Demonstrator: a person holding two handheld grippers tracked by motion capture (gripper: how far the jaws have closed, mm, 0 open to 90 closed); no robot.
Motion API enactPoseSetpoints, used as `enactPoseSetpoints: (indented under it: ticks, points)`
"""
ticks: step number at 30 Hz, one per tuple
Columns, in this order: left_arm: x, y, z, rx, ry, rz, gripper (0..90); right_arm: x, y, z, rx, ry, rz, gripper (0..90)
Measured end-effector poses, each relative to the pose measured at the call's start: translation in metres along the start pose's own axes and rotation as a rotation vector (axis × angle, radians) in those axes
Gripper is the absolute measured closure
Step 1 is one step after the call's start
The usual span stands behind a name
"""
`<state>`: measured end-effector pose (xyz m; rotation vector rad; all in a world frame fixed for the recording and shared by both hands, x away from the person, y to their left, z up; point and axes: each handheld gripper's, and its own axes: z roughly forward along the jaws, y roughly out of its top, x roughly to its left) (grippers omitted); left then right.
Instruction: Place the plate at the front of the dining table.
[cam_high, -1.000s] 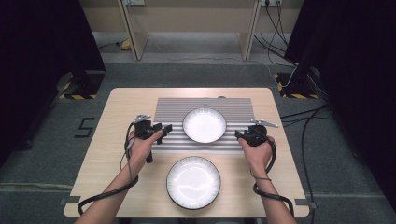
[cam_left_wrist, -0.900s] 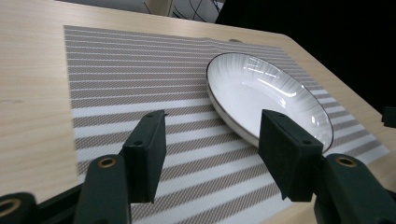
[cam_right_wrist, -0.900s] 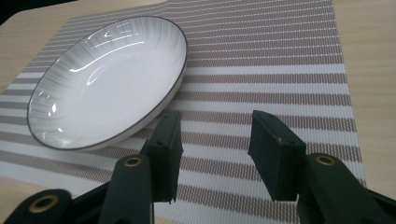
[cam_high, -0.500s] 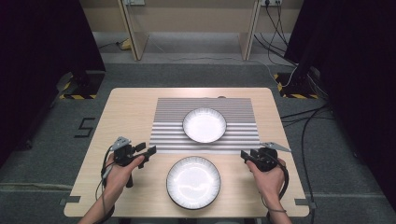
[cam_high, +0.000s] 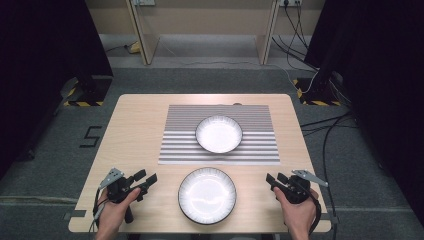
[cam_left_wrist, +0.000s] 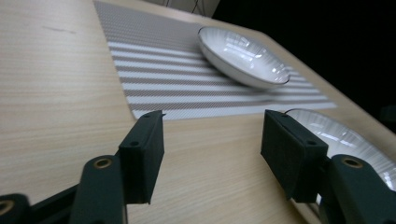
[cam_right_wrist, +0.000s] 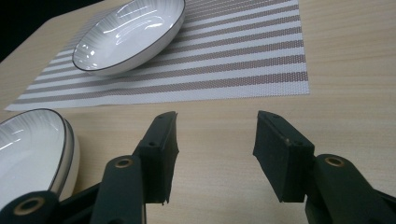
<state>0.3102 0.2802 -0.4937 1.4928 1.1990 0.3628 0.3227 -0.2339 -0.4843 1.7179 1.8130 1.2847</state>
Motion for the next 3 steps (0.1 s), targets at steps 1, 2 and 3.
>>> enactPoseSetpoints:
  ticks: [1, 2, 3]
  points:
    - [-0.0008, 0.0028, -0.0013, -0.031, 0.0, 0.023, 36.1, 0.0005, -0.0007, 0.0001, -0.009, 0.002, 0.007, 45.5]
    - [-0.0009, 0.0036, -0.0013, -0.042, -0.005, 0.029, 35.9, 0.001, -0.0002, 0.0002, -0.021, 0.002, 0.002, 45.1]
    - [-0.0009, 0.0036, -0.0013, -0.042, -0.005, 0.029, 35.9, 0.0016, 0.0006, 0.0001, -0.033, 0.01, 0.003, 44.4]
